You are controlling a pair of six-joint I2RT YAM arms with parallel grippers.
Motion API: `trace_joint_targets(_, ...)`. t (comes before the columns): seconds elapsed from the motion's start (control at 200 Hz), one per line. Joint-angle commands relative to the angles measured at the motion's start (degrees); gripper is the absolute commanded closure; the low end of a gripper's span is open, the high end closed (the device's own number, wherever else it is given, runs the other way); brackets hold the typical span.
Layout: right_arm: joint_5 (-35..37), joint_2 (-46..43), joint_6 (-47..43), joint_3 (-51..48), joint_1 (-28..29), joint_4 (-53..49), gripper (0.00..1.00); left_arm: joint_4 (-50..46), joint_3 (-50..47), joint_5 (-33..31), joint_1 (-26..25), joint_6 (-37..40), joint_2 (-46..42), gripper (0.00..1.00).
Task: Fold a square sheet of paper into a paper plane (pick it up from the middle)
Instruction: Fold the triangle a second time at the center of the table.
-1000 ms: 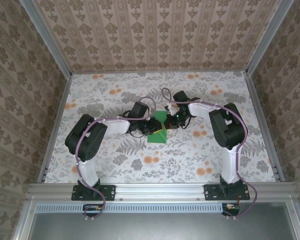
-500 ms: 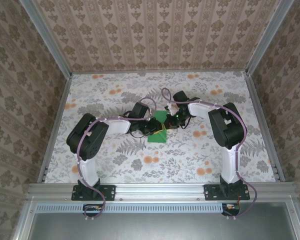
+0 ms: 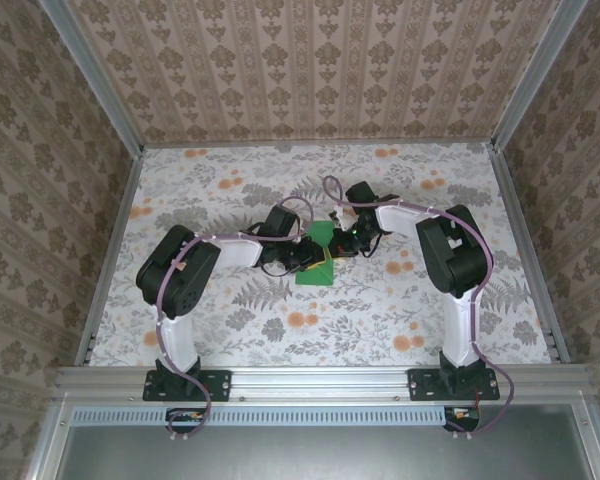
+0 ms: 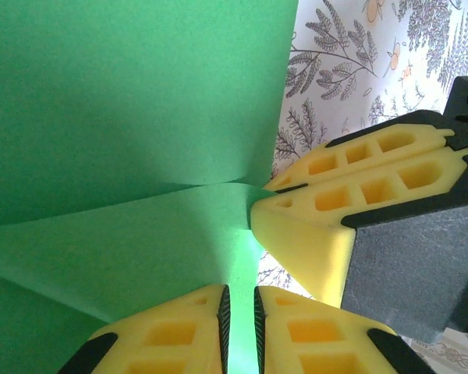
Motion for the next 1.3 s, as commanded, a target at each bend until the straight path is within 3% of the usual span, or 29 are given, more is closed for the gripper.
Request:
trace_joint_targets(0.0,1.33,1.71,-0.44,1.49,0.28,-2.90,0.96,-0.28,0.81,0.45,0.25,-0.33,0.92,0.81)
trace_joint_targets(0.945,1.47,2.13,-0.44,1.76,0.24,-3.22,0.95,-1.04,-1.82,-1.23,0.34,-2.14,1.96,0.81)
trace_joint_targets(1.295,3.59,-5.07,5.56,-0.06,-0.91,-2.06,0.72,-1.80,-2.76,-2.39,0.36,-3.22,2.06,0.82)
